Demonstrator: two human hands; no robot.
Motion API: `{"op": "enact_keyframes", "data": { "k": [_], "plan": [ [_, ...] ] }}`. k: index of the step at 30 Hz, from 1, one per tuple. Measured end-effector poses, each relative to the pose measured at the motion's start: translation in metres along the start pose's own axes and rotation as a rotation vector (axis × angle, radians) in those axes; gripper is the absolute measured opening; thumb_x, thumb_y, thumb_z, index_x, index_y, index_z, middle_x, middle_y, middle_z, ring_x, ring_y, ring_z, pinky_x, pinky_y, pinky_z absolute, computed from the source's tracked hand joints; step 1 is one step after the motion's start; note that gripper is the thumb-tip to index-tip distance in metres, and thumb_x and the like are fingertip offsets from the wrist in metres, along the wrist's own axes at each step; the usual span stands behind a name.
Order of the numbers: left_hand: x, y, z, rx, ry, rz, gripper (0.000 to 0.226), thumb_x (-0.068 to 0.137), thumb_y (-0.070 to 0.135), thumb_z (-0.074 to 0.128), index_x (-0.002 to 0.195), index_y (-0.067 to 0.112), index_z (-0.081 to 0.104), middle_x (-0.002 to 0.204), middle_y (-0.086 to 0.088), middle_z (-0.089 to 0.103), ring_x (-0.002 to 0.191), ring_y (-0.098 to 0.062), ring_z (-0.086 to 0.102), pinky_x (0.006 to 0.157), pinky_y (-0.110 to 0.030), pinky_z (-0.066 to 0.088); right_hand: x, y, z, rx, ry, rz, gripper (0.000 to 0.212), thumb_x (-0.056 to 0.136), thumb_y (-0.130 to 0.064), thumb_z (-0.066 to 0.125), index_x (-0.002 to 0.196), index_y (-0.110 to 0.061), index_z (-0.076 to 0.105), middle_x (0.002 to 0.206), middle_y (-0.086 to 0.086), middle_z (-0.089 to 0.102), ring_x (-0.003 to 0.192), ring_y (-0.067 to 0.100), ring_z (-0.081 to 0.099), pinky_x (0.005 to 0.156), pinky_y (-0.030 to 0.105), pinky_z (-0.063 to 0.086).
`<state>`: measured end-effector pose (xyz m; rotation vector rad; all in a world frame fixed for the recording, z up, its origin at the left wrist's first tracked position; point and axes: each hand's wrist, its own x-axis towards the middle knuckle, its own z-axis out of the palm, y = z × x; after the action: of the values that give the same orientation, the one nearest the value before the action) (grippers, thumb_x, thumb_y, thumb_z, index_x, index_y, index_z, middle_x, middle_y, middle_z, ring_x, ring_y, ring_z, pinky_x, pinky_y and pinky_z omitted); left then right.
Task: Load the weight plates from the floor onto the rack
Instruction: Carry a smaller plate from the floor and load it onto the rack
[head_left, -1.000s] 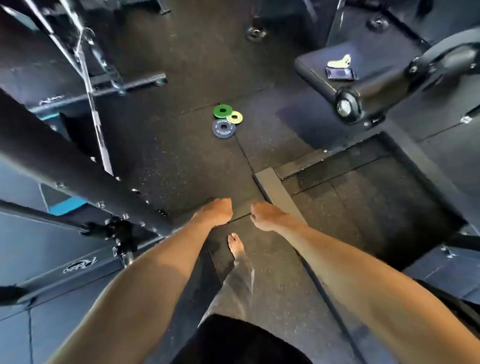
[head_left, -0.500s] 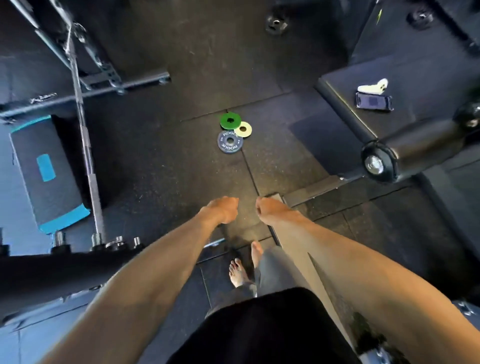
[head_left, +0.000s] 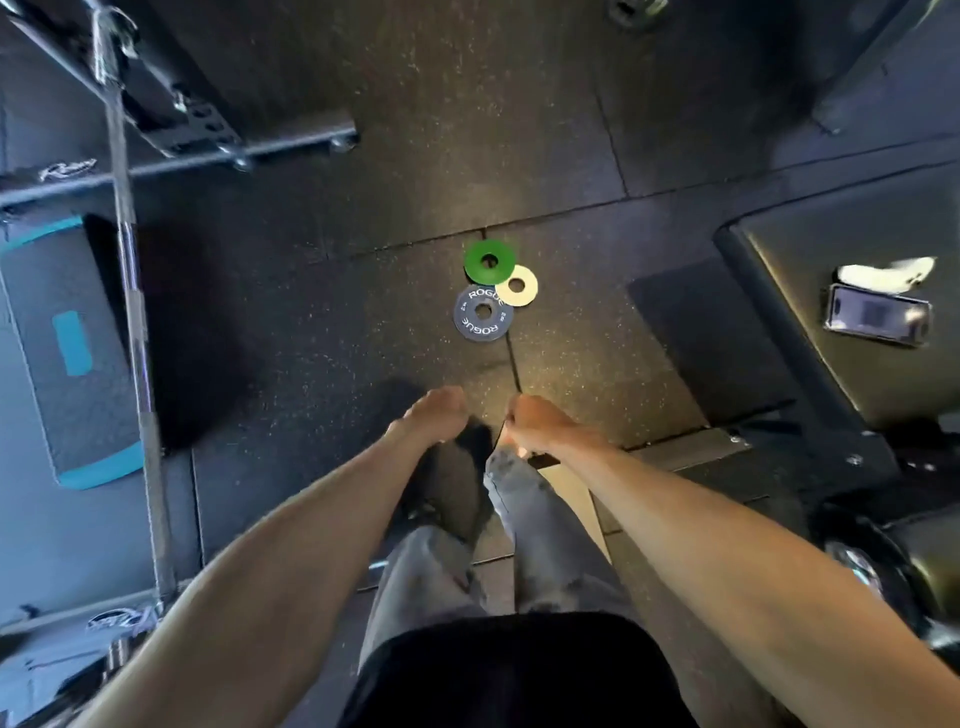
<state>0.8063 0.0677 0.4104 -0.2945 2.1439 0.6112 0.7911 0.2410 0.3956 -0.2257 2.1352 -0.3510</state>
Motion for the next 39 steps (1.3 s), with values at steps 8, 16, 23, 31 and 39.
{"op": "enact_keyframes", "data": {
  "k": [8, 16, 23, 31, 39],
  "plan": [
    [0.154, 0.032, -0.033, -0.100, -0.038, -0.044, 0.030, 0.097, 0.015, 0.037, 0.117, 0.003, 0.056, 0.112, -0.022, 0.066, 0.102, -0.039, 0.065, 0.083, -0.041, 0.052, 0.152, 0.027, -0.045, 0.051, -0.023, 0.007, 0.028, 0.099, -0.019, 0.039, 0.112, -0.005, 0.060, 0.115, 0.017, 0.065, 0.102, 0.033, 0.064, 0.075, 0.036, 0.048],
    [0.349, 0.003, 0.000, -0.044, -0.047, -0.147, 0.031, 0.099, 0.019, 0.045, 0.125, 0.005, 0.054, 0.125, -0.020, 0.062, 0.117, -0.037, 0.058, 0.095, -0.043, 0.047, 0.345, 0.077, -0.021, 0.260, 0.001, 0.187, 0.016, 0.091, -0.010, 0.045, 0.096, -0.007, 0.060, 0.109, 0.021, 0.068, 0.102, 0.038, 0.067, 0.083, 0.043, 0.057],
    [0.525, -0.047, 0.049, -0.012, 0.066, -0.304, 0.059, 0.097, 0.024, 0.051, 0.147, 0.006, 0.023, 0.143, -0.021, 0.047, 0.131, -0.039, 0.049, 0.103, -0.045, 0.042, 0.524, 0.140, 0.029, 0.328, 0.074, 0.369, 0.032, 0.096, -0.022, 0.054, 0.122, -0.005, 0.057, 0.128, 0.017, 0.061, 0.116, 0.036, 0.061, 0.093, 0.045, 0.054],
    [0.639, -0.072, 0.094, -0.252, 0.289, -0.398, 0.105, 0.087, 0.049, 0.067, 0.153, 0.004, -0.001, 0.140, -0.025, 0.034, 0.122, -0.037, 0.051, 0.097, -0.043, 0.046, 0.634, 0.153, 0.083, 0.769, 0.215, 0.646, 0.104, 0.070, -0.060, 0.074, 0.141, -0.019, 0.010, 0.136, 0.014, 0.050, 0.107, 0.039, 0.061, 0.083, 0.054, 0.057],
    [0.643, -0.080, 0.089, -0.137, 0.299, -0.296, 0.101, 0.084, 0.043, 0.072, 0.151, 0.004, 0.007, 0.136, -0.025, 0.037, 0.113, -0.038, 0.058, 0.089, -0.039, 0.048, 0.639, 0.144, 0.093, 0.579, 0.387, 0.569, 0.071, 0.071, -0.054, 0.072, 0.115, -0.022, 0.025, 0.109, 0.015, 0.059, 0.088, 0.033, 0.063, 0.071, 0.046, 0.060]
  ]
}}
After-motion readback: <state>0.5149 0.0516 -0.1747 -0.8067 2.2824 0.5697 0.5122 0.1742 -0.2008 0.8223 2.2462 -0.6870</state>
